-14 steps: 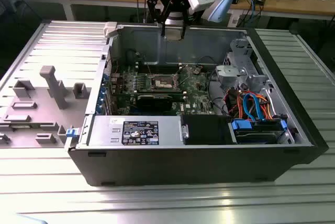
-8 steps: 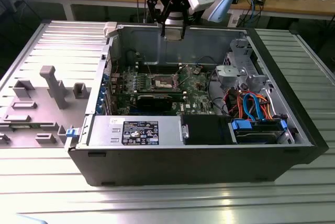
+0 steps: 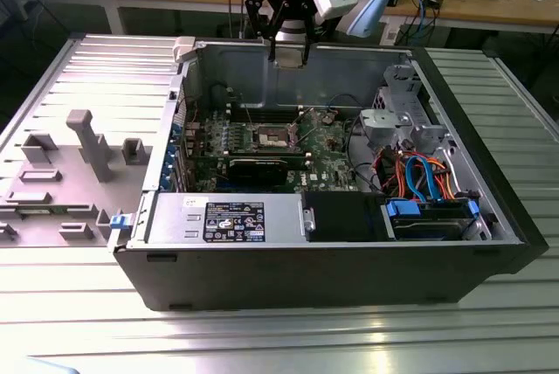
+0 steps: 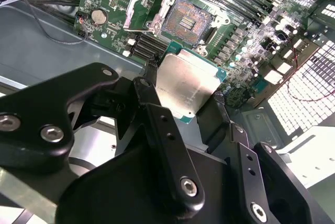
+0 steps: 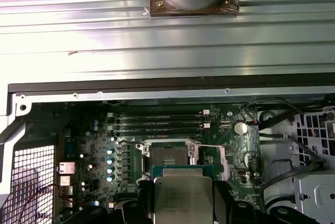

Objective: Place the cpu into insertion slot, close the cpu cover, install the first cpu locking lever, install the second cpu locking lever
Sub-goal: 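Place the cpu into insertion slot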

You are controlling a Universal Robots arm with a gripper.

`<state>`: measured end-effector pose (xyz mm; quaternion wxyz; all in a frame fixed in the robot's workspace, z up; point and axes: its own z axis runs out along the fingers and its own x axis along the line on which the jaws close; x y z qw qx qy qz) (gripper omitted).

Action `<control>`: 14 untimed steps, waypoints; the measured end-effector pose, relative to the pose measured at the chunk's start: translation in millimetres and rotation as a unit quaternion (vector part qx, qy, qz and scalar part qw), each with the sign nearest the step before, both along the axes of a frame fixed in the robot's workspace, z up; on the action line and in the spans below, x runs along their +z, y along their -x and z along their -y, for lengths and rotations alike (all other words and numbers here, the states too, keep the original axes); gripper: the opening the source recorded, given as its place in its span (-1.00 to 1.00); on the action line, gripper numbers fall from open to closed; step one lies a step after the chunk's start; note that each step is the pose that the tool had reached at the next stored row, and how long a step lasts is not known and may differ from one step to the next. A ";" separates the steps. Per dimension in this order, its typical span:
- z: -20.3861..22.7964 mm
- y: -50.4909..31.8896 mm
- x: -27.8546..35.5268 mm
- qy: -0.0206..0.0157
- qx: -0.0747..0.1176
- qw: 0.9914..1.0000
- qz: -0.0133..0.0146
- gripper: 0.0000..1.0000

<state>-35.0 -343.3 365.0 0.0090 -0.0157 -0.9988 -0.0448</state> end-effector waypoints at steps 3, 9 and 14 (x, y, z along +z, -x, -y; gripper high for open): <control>0.0 0.0 0.0 0.000 0.000 1.000 0.000 0.09; 0.0 0.0 0.0 0.000 -0.003 1.000 0.000 0.09; 0.0 0.0 -0.2 0.000 -0.018 1.000 0.000 0.09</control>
